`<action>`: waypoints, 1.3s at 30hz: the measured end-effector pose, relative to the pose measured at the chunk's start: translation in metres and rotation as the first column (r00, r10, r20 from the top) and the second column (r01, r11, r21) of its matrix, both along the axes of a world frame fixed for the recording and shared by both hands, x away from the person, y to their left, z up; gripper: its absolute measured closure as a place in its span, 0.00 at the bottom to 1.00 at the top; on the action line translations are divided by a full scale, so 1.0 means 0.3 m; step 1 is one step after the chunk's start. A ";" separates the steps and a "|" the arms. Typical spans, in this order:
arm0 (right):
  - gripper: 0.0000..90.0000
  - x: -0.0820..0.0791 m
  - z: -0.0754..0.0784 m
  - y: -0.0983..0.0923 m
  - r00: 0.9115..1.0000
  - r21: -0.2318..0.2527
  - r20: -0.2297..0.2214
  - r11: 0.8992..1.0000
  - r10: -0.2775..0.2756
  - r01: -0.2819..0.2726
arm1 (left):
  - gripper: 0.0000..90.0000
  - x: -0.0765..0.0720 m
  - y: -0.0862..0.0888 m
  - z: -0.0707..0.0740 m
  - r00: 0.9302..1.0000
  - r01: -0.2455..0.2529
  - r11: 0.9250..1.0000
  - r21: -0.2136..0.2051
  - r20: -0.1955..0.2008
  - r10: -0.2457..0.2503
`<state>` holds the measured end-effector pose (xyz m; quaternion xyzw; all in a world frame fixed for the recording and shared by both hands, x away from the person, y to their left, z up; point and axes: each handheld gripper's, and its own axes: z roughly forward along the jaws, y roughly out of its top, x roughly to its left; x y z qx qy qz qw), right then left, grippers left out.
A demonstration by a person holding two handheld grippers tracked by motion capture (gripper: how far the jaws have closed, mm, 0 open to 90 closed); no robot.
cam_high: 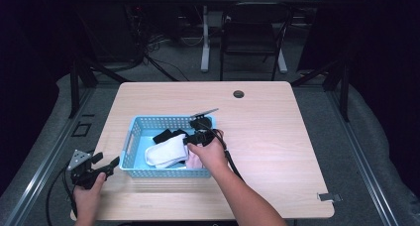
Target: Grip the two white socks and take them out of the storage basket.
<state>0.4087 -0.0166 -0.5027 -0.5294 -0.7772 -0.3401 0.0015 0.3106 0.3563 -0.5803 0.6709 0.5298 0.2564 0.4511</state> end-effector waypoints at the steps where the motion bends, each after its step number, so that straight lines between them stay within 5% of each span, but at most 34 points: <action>1: 0.74 0.000 0.000 0.000 1.000 0.000 0.000 1.000 0.000 0.000 | 0.26 0.000 0.000 0.000 1.000 0.000 1.000 0.000 0.000 0.000; 7: 0.75 0.054 -0.043 0.024 0.990 0.063 -0.140 0.998 -0.019 0.028 | 0.26 0.000 0.000 0.000 1.000 0.002 1.000 -0.001 0.001 -0.002; 12: 0.78 0.070 -0.068 0.028 0.978 0.059 -0.208 0.998 -0.024 0.037 | 0.26 0.001 -0.001 0.000 1.000 0.003 1.000 -0.002 0.000 -0.003; 23: 0.88 0.069 -0.082 0.068 0.974 0.035 -0.226 0.999 0.010 -0.002 | 0.26 0.002 -0.004 -0.001 1.000 0.003 1.000 -0.004 0.004 -0.003; 27: 0.94 0.037 -0.049 0.079 0.994 0.021 -0.098 0.999 0.038 -0.036 | 0.26 0.002 -0.003 -0.002 1.000 0.003 1.000 -0.005 0.004 -0.003; 30: 0.95 -0.001 -0.010 0.092 0.997 0.023 0.007 0.997 0.074 -0.074 | 0.26 0.001 -0.002 0.000 1.000 0.003 1.000 -0.003 0.001 -0.003; 31: 0.95 -0.001 -0.010 0.092 0.997 0.023 0.007 0.997 0.074 -0.074 | 0.26 0.001 -0.002 0.000 1.000 0.003 1.000 -0.003 0.001 -0.003; 32: 0.95 -0.034 0.022 0.101 0.989 0.012 0.093 0.993 0.117 -0.119 | 0.26 0.002 -0.003 -0.002 1.000 0.003 1.000 -0.003 0.004 -0.003; 36: 0.95 -0.102 0.082 0.121 0.954 -0.037 0.236 0.983 0.184 -0.181 | 0.26 0.001 -0.005 -0.001 1.000 0.003 1.000 -0.003 0.004 -0.003; 37: 0.95 -0.102 0.082 0.121 0.954 -0.037 0.236 0.983 0.184 -0.181 | 0.26 0.001 -0.005 -0.001 1.000 0.003 1.000 -0.003 0.004 -0.003; 38: 0.95 -0.142 0.118 0.129 0.926 -0.056 0.313 0.977 0.213 -0.206 | 0.26 0.001 -0.005 -0.001 1.000 0.002 1.000 -0.002 0.004 -0.002; 39: 0.95 -0.153 0.128 0.130 0.913 -0.060 0.342 0.975 0.221 -0.213 | 0.26 0.002 -0.005 -0.001 1.000 0.002 1.000 -0.002 0.004 -0.002</action>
